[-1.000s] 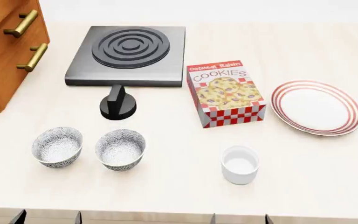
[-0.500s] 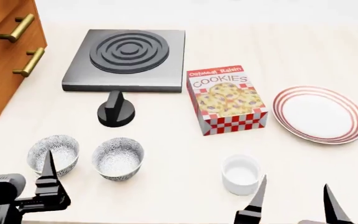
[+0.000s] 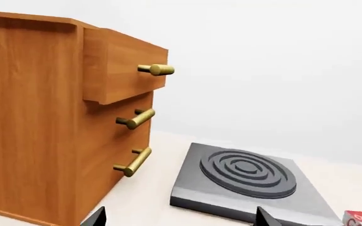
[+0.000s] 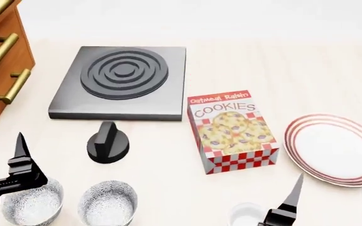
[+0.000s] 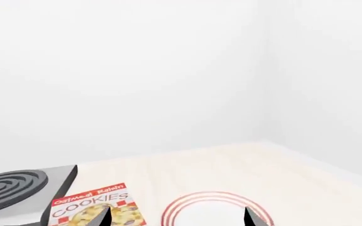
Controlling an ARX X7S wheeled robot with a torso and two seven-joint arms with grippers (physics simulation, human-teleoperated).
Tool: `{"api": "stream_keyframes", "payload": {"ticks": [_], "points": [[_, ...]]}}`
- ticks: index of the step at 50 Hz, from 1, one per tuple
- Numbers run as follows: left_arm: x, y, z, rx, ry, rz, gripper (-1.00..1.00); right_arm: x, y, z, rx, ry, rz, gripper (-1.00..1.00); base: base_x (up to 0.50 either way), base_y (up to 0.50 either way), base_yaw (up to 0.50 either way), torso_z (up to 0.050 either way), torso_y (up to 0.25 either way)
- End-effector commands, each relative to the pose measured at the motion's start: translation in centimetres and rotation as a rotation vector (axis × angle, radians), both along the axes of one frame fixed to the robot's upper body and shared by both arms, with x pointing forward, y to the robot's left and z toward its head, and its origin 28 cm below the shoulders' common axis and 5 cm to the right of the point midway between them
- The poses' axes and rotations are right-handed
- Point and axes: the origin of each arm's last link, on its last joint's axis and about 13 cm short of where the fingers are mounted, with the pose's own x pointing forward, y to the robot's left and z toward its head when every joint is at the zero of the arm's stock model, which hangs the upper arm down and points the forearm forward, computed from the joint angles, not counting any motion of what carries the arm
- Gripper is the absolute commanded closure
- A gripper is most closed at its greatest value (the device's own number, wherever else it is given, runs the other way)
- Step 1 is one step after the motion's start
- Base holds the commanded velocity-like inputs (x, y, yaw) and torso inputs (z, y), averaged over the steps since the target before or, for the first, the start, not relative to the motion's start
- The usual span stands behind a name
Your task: Pick the akita bowl from table center and place it on the plate.
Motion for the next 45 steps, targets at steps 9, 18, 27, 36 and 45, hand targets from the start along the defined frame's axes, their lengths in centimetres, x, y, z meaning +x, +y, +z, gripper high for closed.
{"api": "stream_keyframes", "payload": {"ticks": [9, 18, 27, 36, 45], "points": [[0.5, 0.6, 0.4, -0.02, -0.009, 0.029, -1.0, -0.1, -0.3, 0.3, -0.002, -0.026, -0.012, -1.0, 0.28, 0.0, 0.0, 0.0, 0.0], [0.6, 0.6, 0.4, -0.022, -0.009, 0.028, -1.0, -0.1, -0.4, 0.6, -0.004, -0.013, -0.011, -1.0, 0.07, 0.01, 0.0, 0.0, 0.0], [0.4, 1.4, 0.7, -0.035, -0.011, 0.059, -1.0, -0.2, 0.1, 1.1, 0.024, 0.022, 0.015, -1.0, 0.12, 0.02, 0.0, 0.0, 0.0], [0.1, 2.9, 0.9, -0.054, -0.01, 0.128, -1.0, 0.4, 1.9, 2.0, 0.056, 0.118, 0.276, -1.0, 0.0, 0.0, 0.0, 0.0, 0.0], [-0.5, 2.9, 0.5, -0.074, 0.0, 0.141, -1.0, 1.7, 4.5, 3.4, 0.131, 0.275, 0.595, -1.0, 0.0, 0.0, 0.0, 0.0, 0.0]]}}
